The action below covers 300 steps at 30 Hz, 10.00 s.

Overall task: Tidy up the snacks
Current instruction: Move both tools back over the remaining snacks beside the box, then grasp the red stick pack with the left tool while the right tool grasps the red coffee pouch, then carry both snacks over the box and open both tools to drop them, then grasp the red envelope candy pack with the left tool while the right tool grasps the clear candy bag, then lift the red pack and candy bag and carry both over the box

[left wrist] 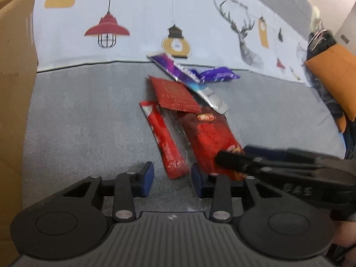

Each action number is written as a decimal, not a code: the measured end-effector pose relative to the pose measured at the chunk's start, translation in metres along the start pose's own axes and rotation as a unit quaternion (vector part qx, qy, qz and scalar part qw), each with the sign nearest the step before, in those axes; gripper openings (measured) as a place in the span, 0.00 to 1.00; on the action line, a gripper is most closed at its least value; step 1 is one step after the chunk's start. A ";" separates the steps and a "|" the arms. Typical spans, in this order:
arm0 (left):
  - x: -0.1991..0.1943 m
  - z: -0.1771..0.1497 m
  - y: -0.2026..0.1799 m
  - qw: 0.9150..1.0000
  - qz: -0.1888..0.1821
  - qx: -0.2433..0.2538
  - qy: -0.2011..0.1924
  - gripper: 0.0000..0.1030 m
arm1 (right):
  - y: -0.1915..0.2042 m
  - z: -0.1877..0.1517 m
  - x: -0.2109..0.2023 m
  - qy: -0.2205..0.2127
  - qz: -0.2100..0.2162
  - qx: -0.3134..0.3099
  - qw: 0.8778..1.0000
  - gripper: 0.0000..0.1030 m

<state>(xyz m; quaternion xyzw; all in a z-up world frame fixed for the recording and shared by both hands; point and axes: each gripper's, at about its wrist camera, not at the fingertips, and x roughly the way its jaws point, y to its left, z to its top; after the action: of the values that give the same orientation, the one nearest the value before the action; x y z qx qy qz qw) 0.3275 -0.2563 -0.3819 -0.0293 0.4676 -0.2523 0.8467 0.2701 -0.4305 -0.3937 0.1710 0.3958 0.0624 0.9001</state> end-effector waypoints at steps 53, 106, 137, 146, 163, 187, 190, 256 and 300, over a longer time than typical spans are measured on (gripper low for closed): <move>0.015 0.030 0.017 0.995 0.097 -0.021 -0.020 0.17 | -0.036 -0.007 0.002 0.005 -0.046 -0.056 0.997 0.77; -0.276 -0.005 -0.003 0.986 0.071 0.020 -0.148 0.10 | 0.152 0.002 -0.189 -0.200 0.017 -0.100 0.974 0.43; -0.316 -0.056 0.189 0.979 0.093 -0.080 -0.164 0.10 | 0.363 -0.013 -0.096 -0.092 0.051 -0.251 0.962 0.43; -0.270 -0.071 0.230 0.984 0.105 -0.096 -0.108 0.10 | 0.369 -0.031 -0.043 -0.027 0.041 -0.256 0.965 0.43; -0.315 -0.072 0.202 0.976 0.143 -0.098 -0.133 0.86 | 0.367 -0.037 -0.062 -0.046 0.072 -0.264 0.961 0.88; -0.191 -0.013 -0.008 0.991 0.036 0.055 -0.118 1.00 | 0.076 -0.049 -0.123 -0.126 -0.074 -0.059 0.987 0.92; -0.164 0.000 -0.011 0.992 0.037 0.064 -0.106 0.99 | 0.054 -0.044 -0.097 -0.107 -0.087 -0.058 0.989 0.93; 0.042 0.050 -0.067 0.995 0.027 0.097 0.024 0.66 | -0.125 0.016 -0.034 -0.059 -0.101 0.013 0.993 0.19; -0.437 -0.024 0.073 0.946 0.098 -0.010 -0.310 0.66 | 0.338 0.033 -0.240 -0.241 0.152 -0.185 0.941 0.09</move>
<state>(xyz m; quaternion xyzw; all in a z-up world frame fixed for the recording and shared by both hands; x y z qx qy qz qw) 0.1471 0.0104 -0.0761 -0.0688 0.1854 -0.1419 0.9699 0.1390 -0.1830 -0.0860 0.0696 0.1179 0.2271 0.9642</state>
